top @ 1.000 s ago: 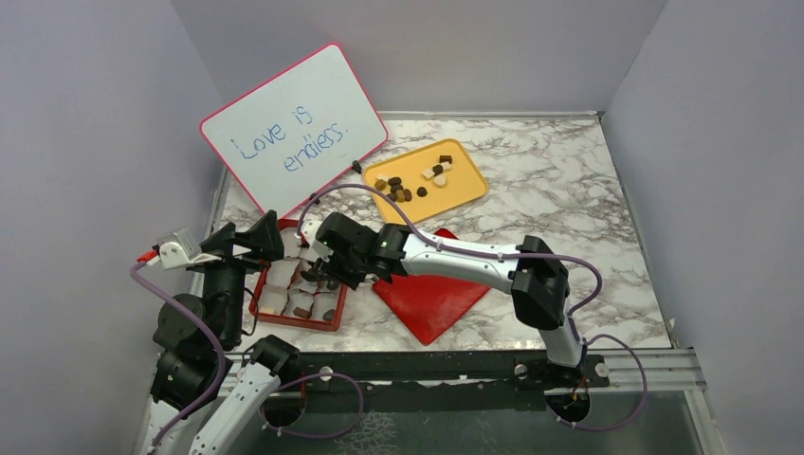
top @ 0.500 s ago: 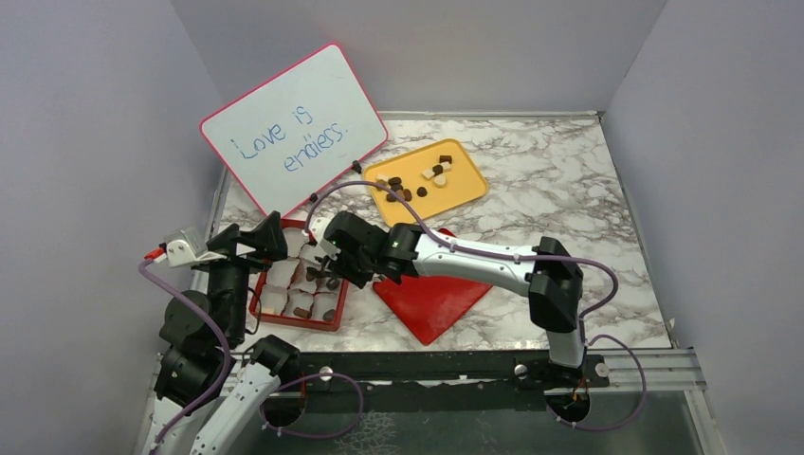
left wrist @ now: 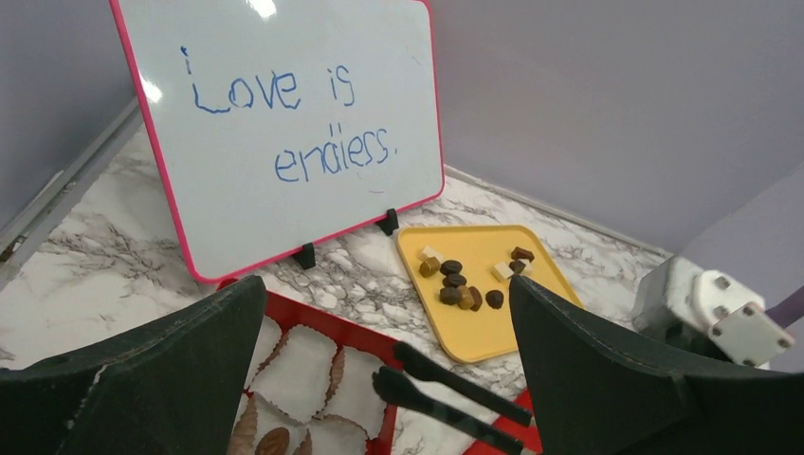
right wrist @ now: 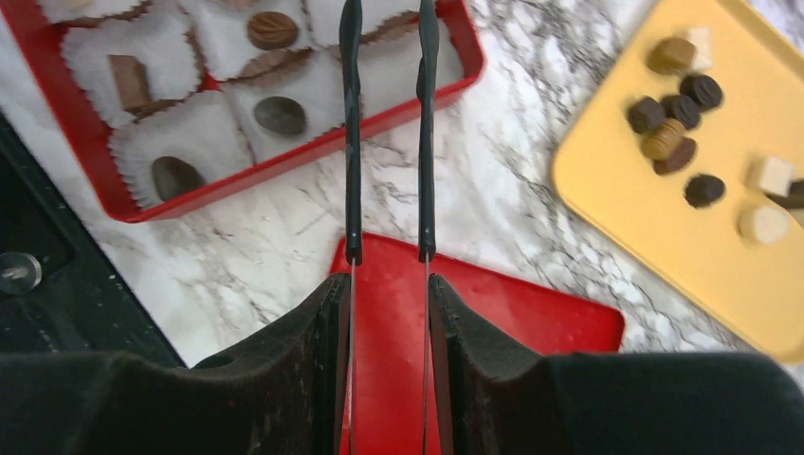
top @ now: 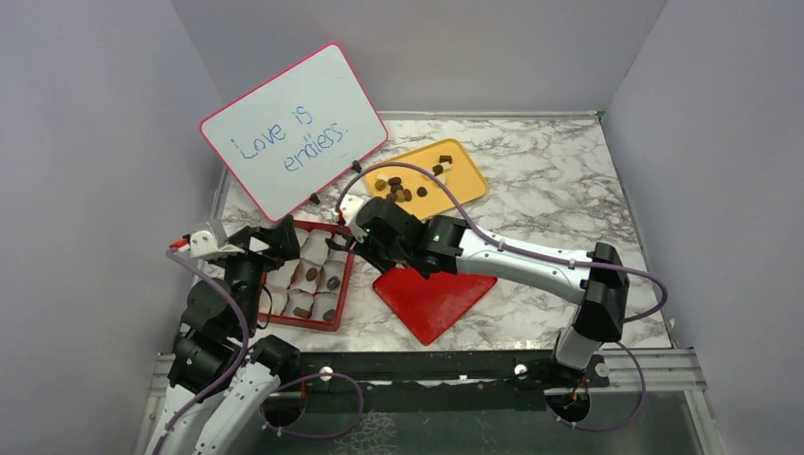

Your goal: Pack the chocolate

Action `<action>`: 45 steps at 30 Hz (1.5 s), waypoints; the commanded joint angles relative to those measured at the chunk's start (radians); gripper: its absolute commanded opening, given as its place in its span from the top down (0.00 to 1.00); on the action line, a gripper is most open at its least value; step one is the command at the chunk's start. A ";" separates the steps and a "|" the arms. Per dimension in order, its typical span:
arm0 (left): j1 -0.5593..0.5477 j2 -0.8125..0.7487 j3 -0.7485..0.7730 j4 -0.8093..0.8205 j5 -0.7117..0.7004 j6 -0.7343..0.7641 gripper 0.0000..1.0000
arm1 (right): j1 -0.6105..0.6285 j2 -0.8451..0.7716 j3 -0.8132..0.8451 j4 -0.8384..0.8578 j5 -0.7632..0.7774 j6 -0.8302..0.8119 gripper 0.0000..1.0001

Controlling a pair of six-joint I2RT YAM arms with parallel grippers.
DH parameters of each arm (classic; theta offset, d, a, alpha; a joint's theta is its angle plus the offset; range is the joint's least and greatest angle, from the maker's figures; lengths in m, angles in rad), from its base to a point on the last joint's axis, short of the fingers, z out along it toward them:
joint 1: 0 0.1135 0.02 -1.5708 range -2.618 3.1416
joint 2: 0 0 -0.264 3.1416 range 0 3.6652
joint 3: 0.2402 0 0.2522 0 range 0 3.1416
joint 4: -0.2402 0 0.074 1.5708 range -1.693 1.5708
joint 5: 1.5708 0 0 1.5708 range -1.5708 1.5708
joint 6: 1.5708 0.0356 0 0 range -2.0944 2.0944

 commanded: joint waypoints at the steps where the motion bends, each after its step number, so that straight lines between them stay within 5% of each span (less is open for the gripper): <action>1: -0.002 0.027 -0.029 0.031 0.051 0.003 0.01 | -0.062 -0.073 -0.044 0.028 0.074 0.018 0.62; 17: -0.002 0.131 -0.043 0.031 0.180 0.053 0.01 | -0.363 -0.083 -0.173 0.093 0.077 0.002 0.62; 45: -0.002 0.125 -0.048 0.037 0.178 0.078 0.01 | -0.384 0.101 -0.072 0.126 0.044 -0.002 0.63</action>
